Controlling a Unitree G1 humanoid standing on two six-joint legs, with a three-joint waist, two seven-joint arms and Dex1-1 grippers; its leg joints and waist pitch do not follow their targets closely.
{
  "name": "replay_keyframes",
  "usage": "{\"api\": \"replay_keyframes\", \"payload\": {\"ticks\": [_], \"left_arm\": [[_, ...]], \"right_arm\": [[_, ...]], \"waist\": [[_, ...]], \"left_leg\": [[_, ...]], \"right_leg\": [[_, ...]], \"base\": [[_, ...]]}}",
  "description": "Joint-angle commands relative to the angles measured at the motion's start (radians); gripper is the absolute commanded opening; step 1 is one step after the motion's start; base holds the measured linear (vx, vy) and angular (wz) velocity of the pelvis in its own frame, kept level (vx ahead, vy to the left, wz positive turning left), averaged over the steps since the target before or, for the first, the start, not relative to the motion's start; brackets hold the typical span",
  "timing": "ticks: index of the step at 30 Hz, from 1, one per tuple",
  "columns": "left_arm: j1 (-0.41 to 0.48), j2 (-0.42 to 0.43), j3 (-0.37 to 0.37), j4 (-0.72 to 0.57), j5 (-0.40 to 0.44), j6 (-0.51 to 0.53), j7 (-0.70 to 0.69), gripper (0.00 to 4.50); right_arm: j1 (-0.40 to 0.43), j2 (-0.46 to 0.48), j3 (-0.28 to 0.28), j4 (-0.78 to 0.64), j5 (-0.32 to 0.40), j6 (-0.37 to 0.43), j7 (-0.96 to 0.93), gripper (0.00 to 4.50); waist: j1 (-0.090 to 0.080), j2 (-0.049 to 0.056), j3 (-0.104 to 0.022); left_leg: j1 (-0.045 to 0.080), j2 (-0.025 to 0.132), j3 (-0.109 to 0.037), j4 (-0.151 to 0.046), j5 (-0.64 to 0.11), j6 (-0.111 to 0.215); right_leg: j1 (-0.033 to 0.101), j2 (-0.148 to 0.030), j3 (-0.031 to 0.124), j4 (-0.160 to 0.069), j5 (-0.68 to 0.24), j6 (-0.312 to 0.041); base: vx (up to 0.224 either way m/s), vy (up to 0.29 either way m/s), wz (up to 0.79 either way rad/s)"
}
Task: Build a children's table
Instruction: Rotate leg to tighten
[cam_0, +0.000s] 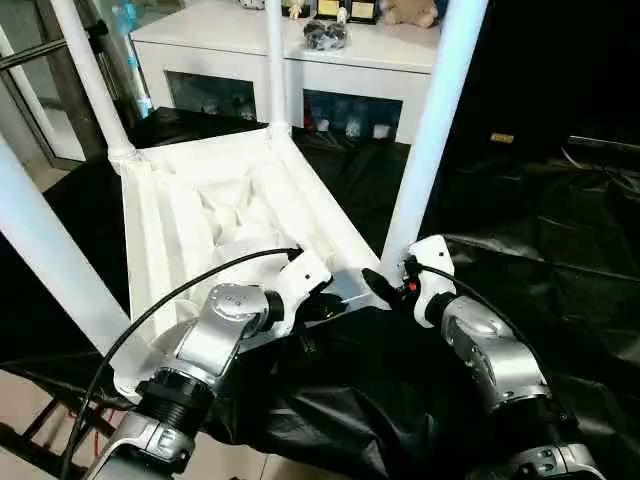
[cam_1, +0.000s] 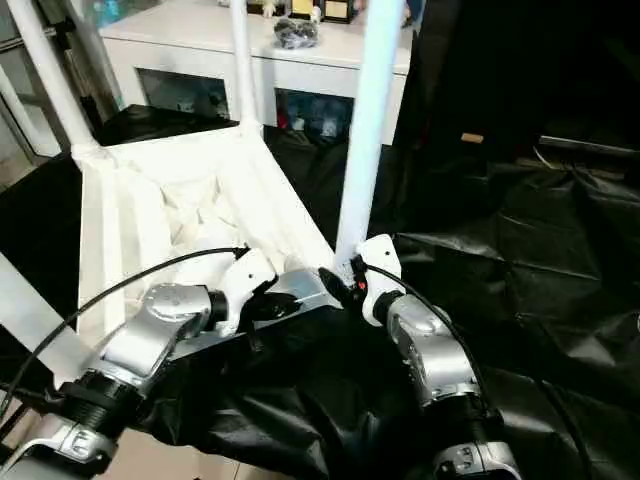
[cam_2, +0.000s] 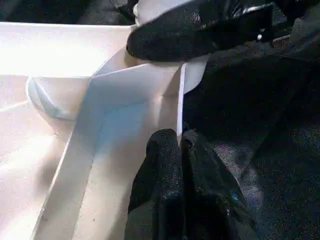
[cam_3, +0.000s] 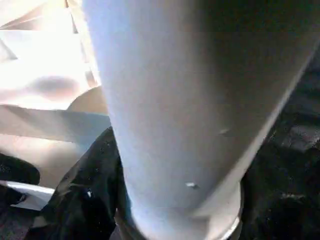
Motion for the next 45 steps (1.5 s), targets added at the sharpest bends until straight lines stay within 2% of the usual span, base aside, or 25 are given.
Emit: {"api": "replay_keyframes", "payload": {"ticks": [1,3,6,7,9,12,13,14,15,16,19,22,24,25,27,29,30,32,38,39,40,42,43,44,45], "left_arm": [[-0.018,-0.066,-0.062,-0.026,-0.018,-0.016,0.006,0.0],[-0.012,-0.052,-0.068,-0.041,-0.027,-0.026,-0.024,0.0],[-0.003,-0.015,-0.078,-0.06,-0.038,-0.028,-0.089,0.0],[0.002,0.008,-0.081,-0.07,-0.046,-0.032,-0.125,0.0],[0.013,0.052,-0.086,-0.089,-0.07,-0.045,-0.205,0.0],[0.023,0.084,-0.092,-0.102,-0.087,-0.071,-0.27,0.0],[0.033,0.106,-0.096,-0.112,-0.106,-0.101,-0.324,0.0],[0.035,0.13,-0.101,-0.115,-0.106,-0.107,-0.355,0.0],[0.036,0.147,-0.104,-0.117,-0.104,-0.11,-0.373,0.0],[0.034,0.157,-0.1,-0.113,-0.105,-0.11,-0.382,0.0],[0.024,0.176,-0.09,-0.095,-0.115,-0.117,-0.406,0.0],[0.018,0.19,-0.086,-0.084,-0.123,-0.125,-0.429,0.0],[0.016,0.196,-0.082,-0.08,-0.129,-0.129,-0.44,0.0],[0.015,0.204,-0.073,-0.08,-0.145,-0.128,-0.458,0.0],[0.014,0.212,-0.071,-0.081,-0.153,-0.126,-0.474,0.0],[0.012,0.217,-0.069,-0.076,-0.155,-0.13,-0.486,0.0],[0.011,0.217,-0.067,-0.071,-0.155,-0.134,-0.49,0.0],[0.009,0.216,-0.065,-0.062,-0.152,-0.14,-0.489,0.0],[0.012,0.201,-0.051,-0.054,-0.139,-0.142,-0.419,0.0],[0.013,0.19,-0.038,-0.048,-0.131,-0.14,-0.384,0.0],[0.013,0.181,-0.031,-0.046,-0.126,-0.137,-0.359,0.0],[0.012,0.171,-0.026,-0.047,-0.118,-0.127,-0.329,0.0],[0.007,0.143,-0.021,-0.049,-0.096,-0.107,-0.26,0.0],[0.007,0.142,-0.021,-0.05,-0.096,-0.106,-0.258,0.0],[0.003,0.114,-0.016,-0.05,-0.085,-0.084,-0.206,0.0]], "right_arm": [[0.005,0.053,0.115,0.01,0.009,0.036,0.069,3.48],[0.004,0.028,0.125,0.0,-0.012,0.014,0.077,3.73],[0.015,-0.016,0.126,-0.046,-0.002,-0.004,0.152,3.73],[0.027,-0.049,0.134,-0.073,0.002,-0.044,0.208,3.73],[0.052,-0.106,0.144,-0.123,0.031,-0.08,0.317,3.73],[0.066,-0.137,0.142,-0.149,0.058,-0.082,0.387,3.73],[0.077,-0.159,0.144,-0.169,0.075,-0.076,0.435,3.73],[0.088,-0.186,0.15,-0.188,0.087,-0.077,0.479,3.73],[0.094,-0.205,0.154,-0.2,0.095,-0.078,0.51,3.73],[0.102,-0.227,0.156,-0.218,0.112,-0.069,0.552,3.73],[0.114,-0.271,0.164,-0.252,0.154,-0.041,0.645,3.73],[0.118,-0.296,0.175,-0.264,0.171,-0.018,0.7,3.73],[0.12,-0.309,0.18,-0.27,0.175,-0.006,0.726,3.73],[0.126,-0.322,0.184,-0.281,0.175,0.001,0.742,3.49],[0.13,-0.325,0.186,-0.287,0.181,0.005,0.75,3.41],[0.128,-0.327,0.192,-0.283,0.188,0.006,0.761,3.36],[0.126,-0.327,0.194,-0.276,0.188,0.002,0.765,3.13],[0.123,-0.323,0.197,-0.259,0.186,-0.005,0.769,3.04],[0.129,-0.267,0.188,-0.199,0.159,-0.029,0.694,2.69],[0.131,-0.242,0.183,-0.18,0.143,-0.04,0.644,2.66],[0.129,-0.226,0.182,-0.157,0.12,-0.063,0.601,2.64],[0.122,-0.204,0.176,-0.125,0.097,-0.067,0.539,2.63],[0.102,-0.155,0.16,-0.057,0.053,-0.069,0.4,2.62],[0.102,-0.154,0.159,-0.056,0.052,-0.069,0.397,2.62],[0.087,-0.116,0.14,-0.017,0.041,-0.053,0.311,2.62]], "waist": [[-0.003,0.0,-0.036],[-0.002,-0.001,-0.036],[0.0,-0.004,-0.039],[0.001,-0.007,-0.04],[0.005,-0.004,-0.045],[0.007,-0.005,-0.049],[0.01,-0.001,-0.051],[0.012,0.005,-0.055],[0.013,0.003,-0.057],[0.015,0.006,-0.057],[0.025,0.005,-0.059],[0.032,0.003,-0.054],[0.034,0.005,-0.051],[0.034,0.002,-0.049],[0.033,0.0,-0.047],[0.033,0.003,-0.048],[0.033,0.001,-0.047],[0.033,0.002,-0.047],[0.031,0.002,-0.047],[0.028,0.005,-0.044],[0.026,0.003,-0.043],[0.021,0.0,-0.039],[0.017,-0.008,-0.039],[0.013,-0.003,-0.036],[0.005,-0.01,-0.036]], "left_leg": [[0.017,0.01,-0.012,-0.085,-0.499,-0.024],[0.014,0.01,-0.01,-0.086,-0.491,-0.023],[0.011,0.011,-0.007,-0.084,-0.466,-0.011],[0.009,0.011,-0.006,-0.083,-0.453,-0.006],[0.004,0.016,-0.002,-0.082,-0.387,0.011],[0.003,0.015,0.004,-0.075,-0.33,0.039],[0.005,0.017,0.006,-0.072,-0.294,0.047],[0.003,0.017,0.005,-0.068,-0.253,0.057],[0.002,0.017,0.007,-0.064,-0.211,0.071],[0.003,0.017,0.007,-0.063,-0.195,0.076],[0.008,0.018,0.012,-0.056,-0.152,0.102],[0.006,0.019,0.013,-0.06,-0.185,0.096],[0.009,0.023,0.014,-0.063,-0.222,0.083],[0.009,0.022,0.014,-0.065,-0.244,0.071],[0.009,0.022,0.014,-0.068,-0.276,0.05],[0.012,0.023,0.014,-0.069,-0.29,0.038],[0.012,0.023,0.014,-0.069,-0.293,0.036],[0.01,0.022,0.013,-0.071,-0.298,0.03],[0.008,0.021,0.013,-0.07,-0.291,0.032],[0.007,0.019,0.012,-0.073,-0.31,0.023],[0.008,0.019,0.012,-0.074,-0.329,0.018],[0.012,0.017,0.008,-0.076,-0.388,-0.005],[0.011,0.018,0.007,-0.076,-0.385,-0.012],[0.01,0.014,0.003,-0.078,-0.4,-0.026],[0.009,0.013,-0.001,-0.079,-0.416,-0.03]], "right_leg": [[0.01,-0.014,0.009,-0.095,-0.503,-0.099],[0.012,-0.014,0.01,-0.093,-0.481,-0.107],[0.015,-0.015,0.014,-0.088,-0.448,-0.115],[0.018,-0.015,0.015,-0.087,-0.435,-0.117],[0.023,-0.015,0.019,-0.074,-0.314,-0.15],[0.028,-0.011,0.02,-0.062,-0.214,-0.194],[0.028,-0.012,0.021,-0.057,-0.17,-0.213],[0.035,-0.01,0.019,-0.048,-0.11,-0.228],[0.038,-0.008,0.018,-0.041,-0.039,-0.245],[0.039,-0.007,0.018,-0.037,-0.01,-0.254],[0.04,-0.008,0.018,-0.03,0.058,-0.286],[0.044,-0.009,0.016,-0.032,-0.006,-0.285],[0.039,-0.012,0.017,-0.037,-0.066,-0.278],[0.039,-0.013,0.018,-0.041,-0.108,-0.27],[0.036,-0.014,0.021,-0.046,-0.174,-0.246],[0.033,-0.015,0.022,-0.049,-0.196,-0.237],[0.032,-0.015,0.023,-0.05,-0.199,-0.236],[0.032,-0.015,0.022,-0.05,-0.206,-0.232],[0.032,-0.015,0.021,-0.048,-0.189,-0.236],[0.031,-0.016,0.022,-0.051,-0.226,-0.227],[0.03,-0.016,0.021,-0.055,-0.257,-0.22],[0.024,-0.019,0.021,-0.067,-0.39,-0.178],[0.022,-0.019,0.022,-0.067,-0.401,-0.173],[0.021,-0.02,0.019,-0.072,-0.454,-0.153],[0.022,-0.019,0.016,-0.077,-0.506,-0.128]], "base": [[0.0,0.0,0.0],[0.0,0.0,0.0],[0.0,0.0,0.0],[0.0,0.0,0.0],[0.025,-0.005,0.02],[0.062,-0.015,0.06],[0.066,-0.019,0.03],[0.066,-0.019,0.03],[0.064,-0.01,0.0],[0.054,0.004,-0.01],[0.018,0.001,0.0],[0.0,0.0,0.0],[0.0,0.0,0.0],[0.0,0.0,0.0],[0.0,0.0,0.0],[0.0,0.0,0.0],[0.0,0.0,0.0],[0.0,0.0,0.0],[0.0,0.0,0.0],[0.0,0.0,0.0],[0.0,0.0,0.0],[0.0,0.0,0.0],[0.0,0.0,0.0],[0.0,0.0,0.0],[-0.054,-0.009,-0.06]]}}
